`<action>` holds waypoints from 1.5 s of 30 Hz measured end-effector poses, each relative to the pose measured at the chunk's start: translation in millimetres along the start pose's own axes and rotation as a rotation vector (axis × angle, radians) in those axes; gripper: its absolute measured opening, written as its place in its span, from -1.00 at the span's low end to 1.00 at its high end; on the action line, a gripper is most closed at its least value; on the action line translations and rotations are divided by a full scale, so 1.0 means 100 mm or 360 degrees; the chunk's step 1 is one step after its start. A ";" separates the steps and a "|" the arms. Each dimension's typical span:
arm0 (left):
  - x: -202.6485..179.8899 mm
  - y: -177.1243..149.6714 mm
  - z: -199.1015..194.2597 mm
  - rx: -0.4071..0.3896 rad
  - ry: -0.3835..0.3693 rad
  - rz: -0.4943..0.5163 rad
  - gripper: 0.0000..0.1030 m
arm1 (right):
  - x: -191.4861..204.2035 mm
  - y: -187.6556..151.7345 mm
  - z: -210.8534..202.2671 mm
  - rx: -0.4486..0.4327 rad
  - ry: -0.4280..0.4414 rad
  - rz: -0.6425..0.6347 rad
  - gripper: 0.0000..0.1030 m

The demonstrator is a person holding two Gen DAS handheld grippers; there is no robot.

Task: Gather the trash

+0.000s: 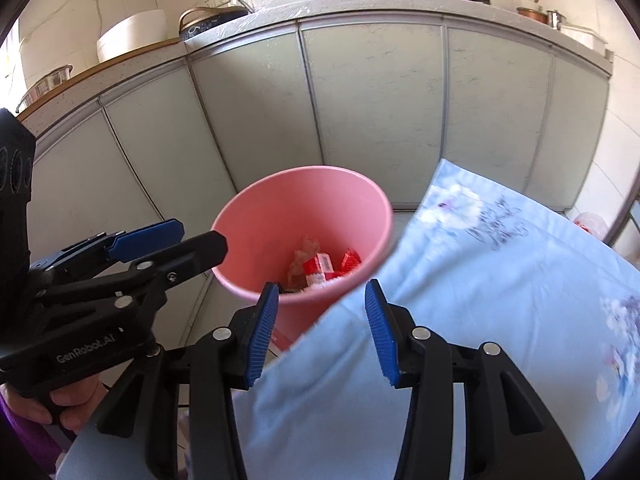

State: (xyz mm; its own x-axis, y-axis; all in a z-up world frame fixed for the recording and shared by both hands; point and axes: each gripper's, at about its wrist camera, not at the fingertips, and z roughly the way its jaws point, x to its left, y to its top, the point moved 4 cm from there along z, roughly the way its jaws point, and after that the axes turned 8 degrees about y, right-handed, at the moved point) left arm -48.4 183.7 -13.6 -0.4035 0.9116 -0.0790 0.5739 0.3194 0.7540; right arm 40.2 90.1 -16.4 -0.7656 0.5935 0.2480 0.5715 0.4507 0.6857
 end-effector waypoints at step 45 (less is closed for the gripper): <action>-0.77 -0.36 -0.30 -0.0017 0.0132 0.0147 0.10 | -0.45 -0.72 -0.80 -0.0174 -0.0406 0.0113 0.09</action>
State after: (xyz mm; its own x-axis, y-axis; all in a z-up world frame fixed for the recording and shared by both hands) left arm -59.4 94.4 -14.6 -0.4070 0.9123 0.0449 0.6038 0.2319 0.7626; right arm 9.9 -22.5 -22.1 -0.6181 0.7758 0.1273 0.5751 0.3358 0.7460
